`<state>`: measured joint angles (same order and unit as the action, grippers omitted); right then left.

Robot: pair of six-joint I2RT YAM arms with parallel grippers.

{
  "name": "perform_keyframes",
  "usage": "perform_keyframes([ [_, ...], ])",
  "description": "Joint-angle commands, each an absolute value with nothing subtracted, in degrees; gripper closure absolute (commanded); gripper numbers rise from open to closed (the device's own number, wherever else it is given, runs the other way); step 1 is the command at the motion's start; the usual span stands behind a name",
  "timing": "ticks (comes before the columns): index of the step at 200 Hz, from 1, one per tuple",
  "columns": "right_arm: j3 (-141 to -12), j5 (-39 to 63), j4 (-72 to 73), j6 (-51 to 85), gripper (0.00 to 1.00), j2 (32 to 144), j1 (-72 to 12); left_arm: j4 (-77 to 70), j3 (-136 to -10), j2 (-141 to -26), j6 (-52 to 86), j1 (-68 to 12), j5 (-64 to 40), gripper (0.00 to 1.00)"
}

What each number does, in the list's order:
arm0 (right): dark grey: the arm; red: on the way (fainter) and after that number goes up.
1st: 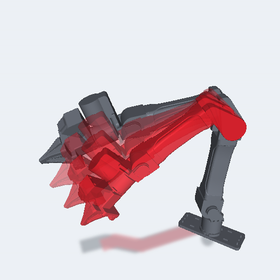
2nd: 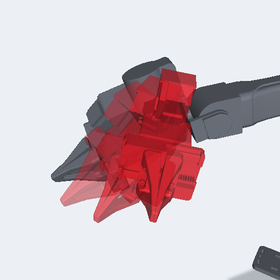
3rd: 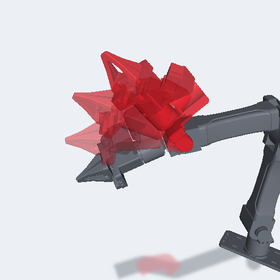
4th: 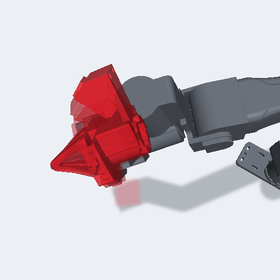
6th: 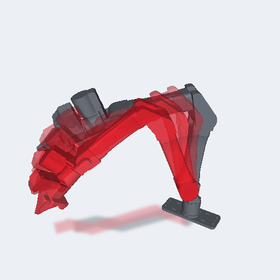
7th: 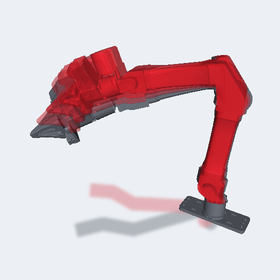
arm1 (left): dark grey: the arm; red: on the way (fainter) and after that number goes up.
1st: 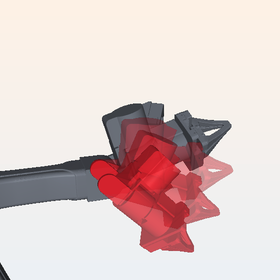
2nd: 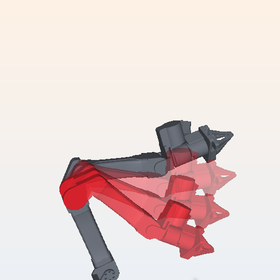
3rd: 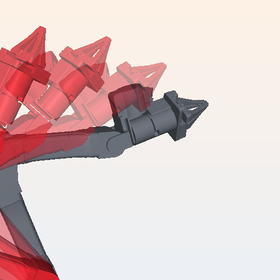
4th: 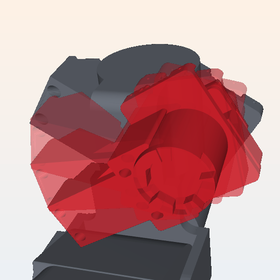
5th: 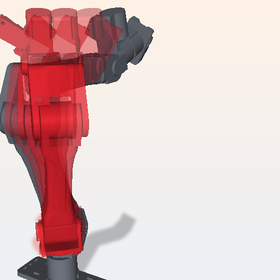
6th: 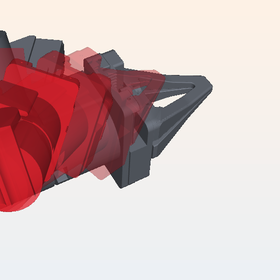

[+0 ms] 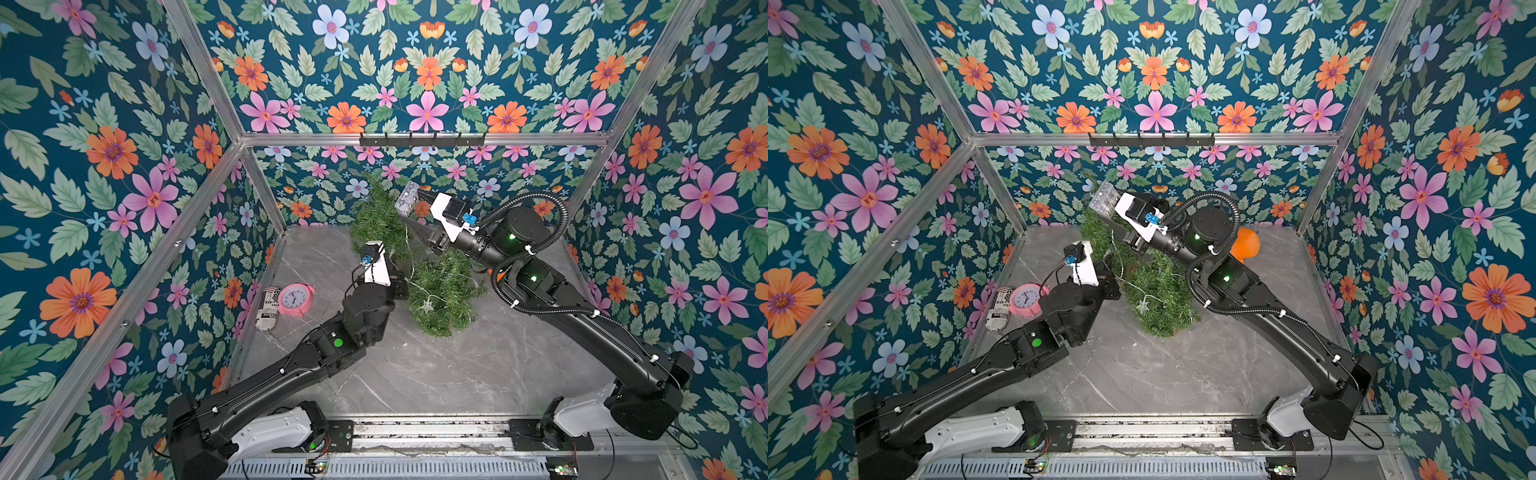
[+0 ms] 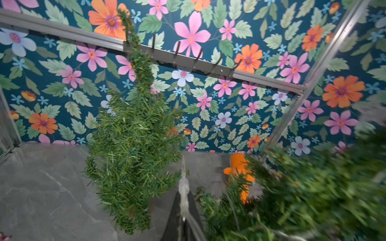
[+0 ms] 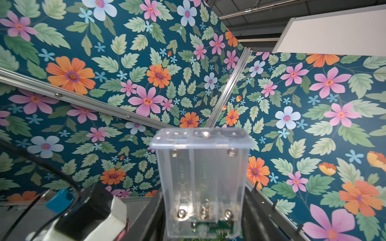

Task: Wrap string light around the christmas tree
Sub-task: Wrap the light string around the Christmas tree.

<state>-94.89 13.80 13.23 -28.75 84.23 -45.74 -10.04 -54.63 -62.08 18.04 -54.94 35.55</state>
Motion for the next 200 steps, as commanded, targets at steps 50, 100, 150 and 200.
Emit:
perform_keyframes([
  [50,-105.81,-1.65,3.93,-35.19,1.00,89.22,-45.79,-10.20,-61.23,-68.25,16.59,-51.10,27.15,0.96],
  [100,-116.35,-4.61,-9.49,-34.16,1.00,93.44,-43.49,-9.90,-64.34,-71.90,15.94,-48.90,24.67,0.94],
  [150,-124.66,-0.21,-19.65,-27.47,1.00,97.64,-39.09,-9.58,-67.21,-74.77,15.91,-47.13,22.34,0.92],
  [200,-128.94,2.52,-23.06,-21.67,0.98,101.10,-35.15,-9.14,-68.68,-76.98,15.08,-46.85,19.89,0.92],
])
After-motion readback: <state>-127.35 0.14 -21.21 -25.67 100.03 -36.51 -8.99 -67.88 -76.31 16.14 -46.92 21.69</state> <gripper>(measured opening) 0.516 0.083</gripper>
